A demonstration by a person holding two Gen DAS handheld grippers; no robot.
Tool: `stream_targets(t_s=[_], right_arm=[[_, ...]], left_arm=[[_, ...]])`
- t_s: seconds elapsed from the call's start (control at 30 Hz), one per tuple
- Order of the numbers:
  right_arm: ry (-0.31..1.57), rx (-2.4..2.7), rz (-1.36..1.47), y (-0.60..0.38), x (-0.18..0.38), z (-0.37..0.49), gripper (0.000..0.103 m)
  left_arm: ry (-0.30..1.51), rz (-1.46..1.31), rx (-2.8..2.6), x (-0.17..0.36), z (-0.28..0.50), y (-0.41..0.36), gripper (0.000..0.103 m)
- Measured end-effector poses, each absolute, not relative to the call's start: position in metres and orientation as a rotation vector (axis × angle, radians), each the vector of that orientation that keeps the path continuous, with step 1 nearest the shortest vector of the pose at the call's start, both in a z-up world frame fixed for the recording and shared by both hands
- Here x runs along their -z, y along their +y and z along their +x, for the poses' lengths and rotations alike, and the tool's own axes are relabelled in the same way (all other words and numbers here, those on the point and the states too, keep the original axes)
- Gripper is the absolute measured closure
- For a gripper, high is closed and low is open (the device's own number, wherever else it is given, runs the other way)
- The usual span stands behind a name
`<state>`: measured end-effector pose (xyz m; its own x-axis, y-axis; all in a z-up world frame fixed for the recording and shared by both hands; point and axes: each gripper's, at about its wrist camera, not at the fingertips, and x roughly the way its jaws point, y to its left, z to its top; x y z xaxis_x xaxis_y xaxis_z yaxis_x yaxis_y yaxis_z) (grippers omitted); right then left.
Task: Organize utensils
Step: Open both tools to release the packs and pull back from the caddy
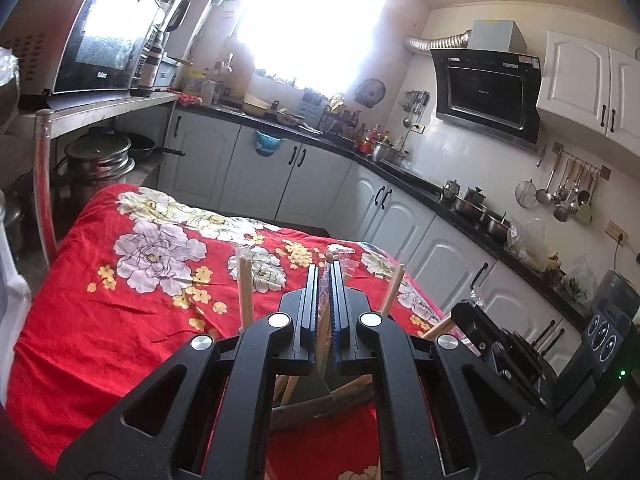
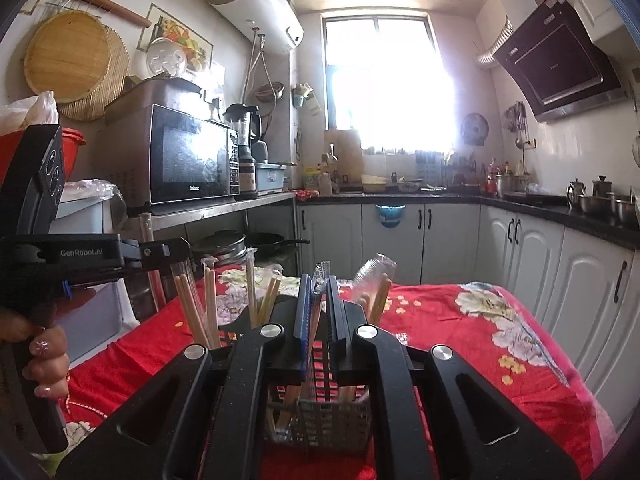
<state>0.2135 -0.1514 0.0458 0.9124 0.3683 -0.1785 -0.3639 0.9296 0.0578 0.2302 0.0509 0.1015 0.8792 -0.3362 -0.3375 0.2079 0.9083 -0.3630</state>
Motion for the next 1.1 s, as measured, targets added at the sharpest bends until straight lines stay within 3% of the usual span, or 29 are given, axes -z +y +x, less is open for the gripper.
stream_targets(t_s=[0.33, 0.43, 0.57, 1.1], right_arm=[[0.232, -0.380, 0.041, -0.156, -0.046, 0.211, 0.090], [0.245, -0.376, 0.046, -0.157, -0.045, 0.209, 0.084], [0.255, -0.374, 0.056, -0.160, -0.046, 0.207, 0.083], [0.274, -0.373, 0.070, -0.163, -0.049, 0.192, 0.066]], left_arm=[[0.419, -0.322, 0.274, -0.101, 0.225, 0.052, 0.100], [0.431, -0.326, 0.270, -0.100, 0.225, 0.053, 0.091], [0.443, -0.332, 0.267, -0.097, 0.221, 0.053, 0.090], [0.467, -0.341, 0.250, -0.093, 0.203, 0.059, 0.048]])
